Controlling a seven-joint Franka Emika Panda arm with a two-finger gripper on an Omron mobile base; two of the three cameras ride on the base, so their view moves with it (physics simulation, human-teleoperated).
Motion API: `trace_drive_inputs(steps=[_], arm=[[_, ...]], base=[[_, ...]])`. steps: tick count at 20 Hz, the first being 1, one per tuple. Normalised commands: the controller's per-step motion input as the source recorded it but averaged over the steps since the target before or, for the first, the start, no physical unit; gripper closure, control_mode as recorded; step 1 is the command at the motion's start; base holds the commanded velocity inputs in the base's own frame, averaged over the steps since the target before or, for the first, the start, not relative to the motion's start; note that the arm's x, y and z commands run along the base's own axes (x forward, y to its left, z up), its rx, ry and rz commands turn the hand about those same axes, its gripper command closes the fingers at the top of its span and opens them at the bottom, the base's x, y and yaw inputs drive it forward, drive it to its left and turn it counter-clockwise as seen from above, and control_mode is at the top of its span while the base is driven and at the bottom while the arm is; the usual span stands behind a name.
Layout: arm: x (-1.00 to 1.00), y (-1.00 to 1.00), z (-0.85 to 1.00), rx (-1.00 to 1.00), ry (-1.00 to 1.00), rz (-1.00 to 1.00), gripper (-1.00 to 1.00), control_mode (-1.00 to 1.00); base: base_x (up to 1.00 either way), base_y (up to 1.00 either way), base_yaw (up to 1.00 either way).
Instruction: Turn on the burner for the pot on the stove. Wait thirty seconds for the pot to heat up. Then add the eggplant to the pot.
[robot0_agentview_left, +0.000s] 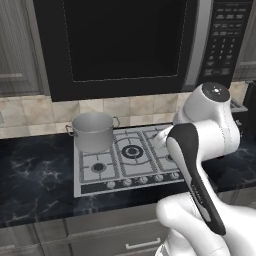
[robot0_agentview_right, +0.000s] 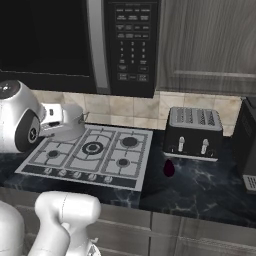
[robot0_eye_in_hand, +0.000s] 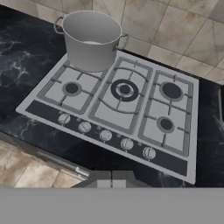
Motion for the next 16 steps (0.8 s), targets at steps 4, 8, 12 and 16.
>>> trace_drive_inputs(steps=[4, 8, 12, 16], arm=[[-0.07, 0.00, 0.00, 0.00, 0.00, 0.00, 1.00, -1.00], [-0.08, 0.00, 0.00, 0.00, 0.00, 0.00, 1.00, -1.00], [-0.05, 0.00, 0.00, 0.00, 0.00, 0.00, 1.00, -1.00], [-0.01, 0.00, 0.00, 0.00, 0.00, 0.00, 1.00, -1.00]], base=[[0.00, 0.00, 0.00], [0.00, 0.00, 0.00], [0.00, 0.00, 0.00], [0.00, 0.00, 0.00]])
